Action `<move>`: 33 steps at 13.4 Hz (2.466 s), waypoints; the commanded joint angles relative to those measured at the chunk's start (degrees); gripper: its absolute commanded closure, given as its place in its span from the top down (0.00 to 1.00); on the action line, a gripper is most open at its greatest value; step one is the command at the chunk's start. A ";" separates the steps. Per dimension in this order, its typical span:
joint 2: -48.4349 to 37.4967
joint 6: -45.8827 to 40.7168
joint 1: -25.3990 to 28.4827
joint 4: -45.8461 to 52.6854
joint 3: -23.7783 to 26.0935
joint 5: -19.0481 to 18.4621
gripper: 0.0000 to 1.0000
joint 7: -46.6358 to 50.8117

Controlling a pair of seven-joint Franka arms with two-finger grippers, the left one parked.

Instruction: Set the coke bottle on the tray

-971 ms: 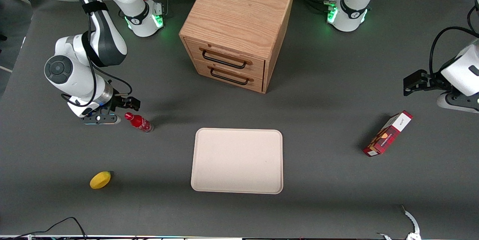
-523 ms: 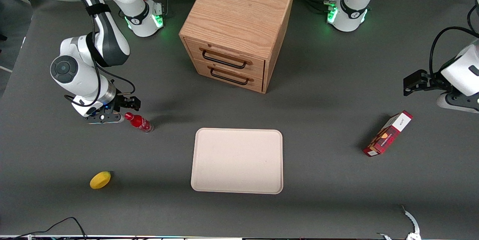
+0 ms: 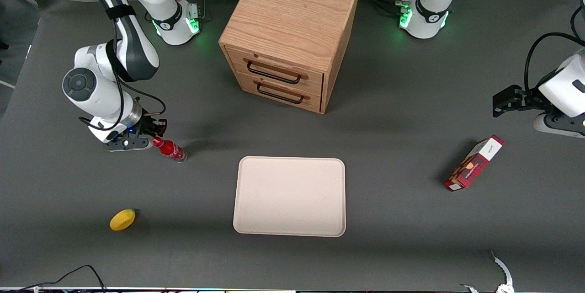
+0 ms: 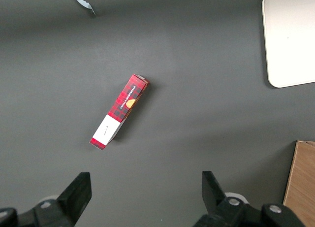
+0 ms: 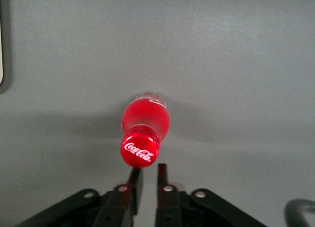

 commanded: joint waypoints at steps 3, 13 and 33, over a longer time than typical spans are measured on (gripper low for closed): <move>-0.22 1.04 -0.33 -0.65 0.32 -0.86 0.00 -1.52; -0.22 0.34 -0.24 0.93 0.32 -0.78 1.00 -1.52; 2.86 -9.35 -0.33 12.91 0.41 -0.16 1.00 -6.79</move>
